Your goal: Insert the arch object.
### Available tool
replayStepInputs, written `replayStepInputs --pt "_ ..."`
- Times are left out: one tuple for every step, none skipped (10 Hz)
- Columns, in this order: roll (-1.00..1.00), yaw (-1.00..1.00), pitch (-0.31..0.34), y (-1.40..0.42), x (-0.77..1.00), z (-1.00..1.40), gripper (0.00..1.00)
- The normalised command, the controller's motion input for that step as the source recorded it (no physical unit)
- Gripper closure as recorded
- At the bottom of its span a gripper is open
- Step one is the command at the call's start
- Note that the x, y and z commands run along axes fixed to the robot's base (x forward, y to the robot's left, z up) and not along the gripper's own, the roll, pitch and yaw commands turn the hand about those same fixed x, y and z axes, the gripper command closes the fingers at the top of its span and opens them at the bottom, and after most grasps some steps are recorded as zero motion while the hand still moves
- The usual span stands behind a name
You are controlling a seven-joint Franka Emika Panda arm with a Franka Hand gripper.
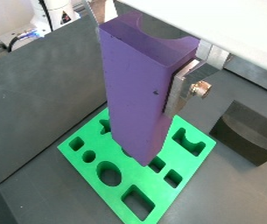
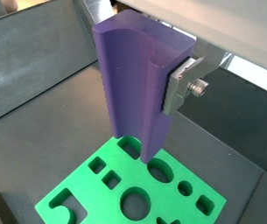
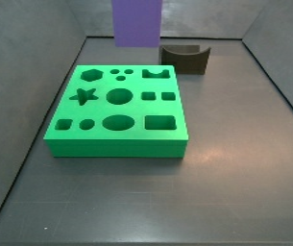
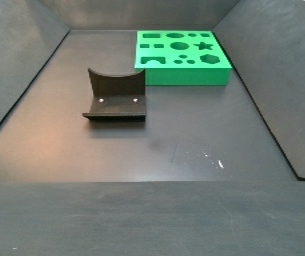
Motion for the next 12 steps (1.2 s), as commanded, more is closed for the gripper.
replayStepInputs --pt "0.0 0.2 0.0 0.24 0.19 -0.06 1.0" --pt "0.19 0.2 0.0 0.65 0.24 -0.36 1.0" --pt "0.15 0.16 -0.119 0.75 0.13 -0.73 1.0" --pt "0.08 0.15 -0.116 0.83 0.13 -0.86 1.0" --pt "0.06 0.1 -0.1 0.91 0.09 -0.93 1.0" --pt "0.07 0.11 -0.1 0.9 0.07 -0.93 1.0" --pt "0.08 0.17 -0.129 0.83 0.0 -0.86 1.0" --pt "0.1 0.0 -0.11 0.51 0.12 -0.63 1.0" --pt "0.13 -0.14 0.0 0.36 0.31 -0.43 1.0" --pt "0.07 -0.21 0.0 0.21 0.32 -0.35 1.0" --pt "0.02 -0.28 0.011 0.04 0.27 -0.3 1.0" --pt "0.03 -0.27 0.009 0.01 0.28 -0.28 1.0"
